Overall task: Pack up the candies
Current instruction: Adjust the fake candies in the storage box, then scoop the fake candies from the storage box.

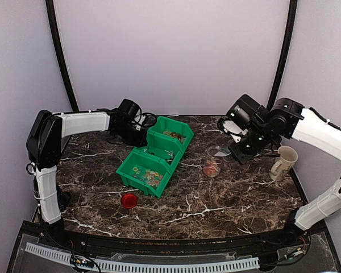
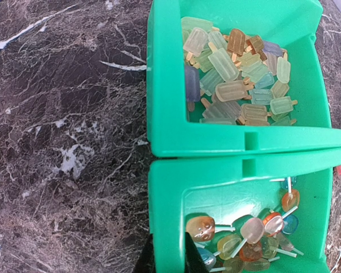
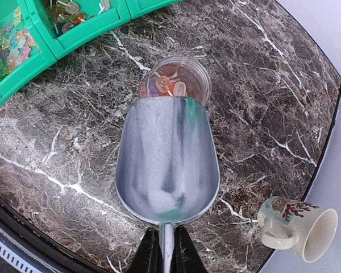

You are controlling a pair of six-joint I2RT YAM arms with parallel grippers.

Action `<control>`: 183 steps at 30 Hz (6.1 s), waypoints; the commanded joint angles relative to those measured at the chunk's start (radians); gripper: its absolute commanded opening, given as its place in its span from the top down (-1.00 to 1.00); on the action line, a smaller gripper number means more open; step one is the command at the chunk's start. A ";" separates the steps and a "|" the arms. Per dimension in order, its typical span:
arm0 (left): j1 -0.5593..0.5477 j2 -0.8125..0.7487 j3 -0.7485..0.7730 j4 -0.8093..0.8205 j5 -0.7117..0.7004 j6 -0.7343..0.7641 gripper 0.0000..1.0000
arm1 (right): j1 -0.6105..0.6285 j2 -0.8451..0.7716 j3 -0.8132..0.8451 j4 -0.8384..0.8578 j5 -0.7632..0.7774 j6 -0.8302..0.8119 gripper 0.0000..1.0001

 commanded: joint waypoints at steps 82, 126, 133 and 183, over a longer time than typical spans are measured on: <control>-0.049 -0.217 -0.042 -0.124 0.144 0.294 1.00 | -0.017 0.609 0.433 0.084 -0.088 -0.434 1.00; -0.062 -0.388 -0.214 0.109 0.306 0.335 1.00 | -0.095 0.581 -0.077 0.890 -0.380 -0.596 1.00; -0.062 -0.383 -0.215 0.116 0.303 0.327 1.00 | -0.097 0.567 -0.147 1.007 -0.373 -0.604 1.00; -0.057 -0.466 -0.298 0.271 0.193 0.242 1.00 | -0.026 0.675 -0.191 1.421 -0.146 -0.247 1.00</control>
